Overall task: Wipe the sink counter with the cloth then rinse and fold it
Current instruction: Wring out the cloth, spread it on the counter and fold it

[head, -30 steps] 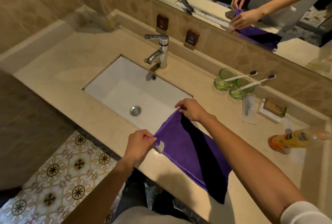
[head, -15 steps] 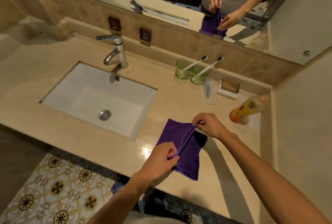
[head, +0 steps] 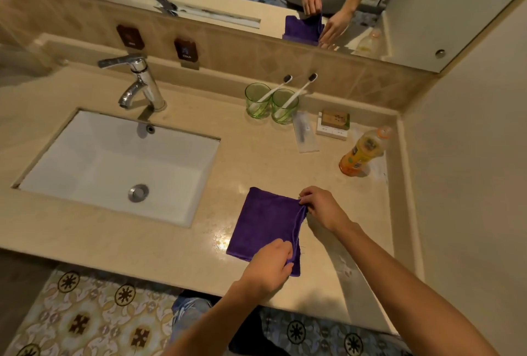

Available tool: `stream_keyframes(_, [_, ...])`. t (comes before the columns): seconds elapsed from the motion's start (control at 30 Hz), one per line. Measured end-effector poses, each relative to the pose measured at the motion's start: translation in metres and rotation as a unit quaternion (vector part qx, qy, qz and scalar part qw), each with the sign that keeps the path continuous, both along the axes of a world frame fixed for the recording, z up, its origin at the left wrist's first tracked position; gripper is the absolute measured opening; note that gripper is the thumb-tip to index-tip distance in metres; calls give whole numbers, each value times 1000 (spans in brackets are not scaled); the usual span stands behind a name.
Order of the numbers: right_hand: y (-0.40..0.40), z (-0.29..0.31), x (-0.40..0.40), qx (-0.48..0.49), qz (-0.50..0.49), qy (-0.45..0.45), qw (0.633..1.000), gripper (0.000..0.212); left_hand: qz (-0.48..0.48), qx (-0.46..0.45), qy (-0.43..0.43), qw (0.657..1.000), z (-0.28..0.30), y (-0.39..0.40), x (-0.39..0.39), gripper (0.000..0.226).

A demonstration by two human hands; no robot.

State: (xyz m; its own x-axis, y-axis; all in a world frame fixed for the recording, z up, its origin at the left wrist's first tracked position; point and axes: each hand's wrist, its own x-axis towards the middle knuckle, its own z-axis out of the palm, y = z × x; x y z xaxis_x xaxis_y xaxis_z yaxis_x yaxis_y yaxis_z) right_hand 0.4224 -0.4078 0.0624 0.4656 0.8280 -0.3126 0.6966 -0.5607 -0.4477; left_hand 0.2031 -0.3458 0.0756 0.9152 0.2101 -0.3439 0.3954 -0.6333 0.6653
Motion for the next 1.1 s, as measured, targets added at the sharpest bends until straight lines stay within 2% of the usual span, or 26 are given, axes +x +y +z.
stream_keyframes(0.1, [-5, -3, -1, 23, -24, 1, 999, 20, -19, 23, 25, 999, -3, -9, 7, 13])
stream_keyframes(0.27, [-18, -10, -1, 47, -11, -66, 997, 25, -35, 29, 42, 998, -13, -23, 11, 24])
stream_keyframes(0.37, [-23, -15, -6, -21, 6, -57, 998, 34, -69, -12, 47, 996, -18, -18, 5, 65])
stream_keyframes(0.4, [-25, -15, -9, -30, 0, -52, 998, 37, -65, -28, 25, 997, -20, -15, 1, 70])
stream_keyframes(0.47, [-29, -12, -20, -8, -64, -37, 997, 38, 9, -40, -21, 999, -20, -2, -6, 50])
stream_keyframes(0.53, [-31, -5, -39, 43, -139, -25, 989, 39, 103, 11, -64, 993, -22, 17, -9, 34])
stream_keyframes(0.63, [-26, -2, -75, 93, -168, -42, 981, 42, 188, 134, -132, 964, -27, 44, -2, 44])
stream_keyframes(0.73, [-10, -15, -104, 90, -143, -76, 983, 48, 141, 203, -121, 961, -43, 59, 14, 49])
stream_keyframes(0.83, [7, -33, -120, 23, -132, -72, 988, 60, 79, 247, -81, 962, -59, 62, 23, 51])
stream_keyframes(0.9, [11, -45, -122, -19, -156, -91, 983, 57, 64, 257, -41, 963, -71, 66, 23, 56])
stream_keyframes(1.03, [-2, -64, -133, 43, -188, -161, 968, 52, 22, 301, -27, 953, -86, 71, 13, 57])
stream_keyframes(1.1, [-3, -64, -132, 21, -194, -172, 966, 53, 34, 295, -23, 955, -85, 72, 13, 56])
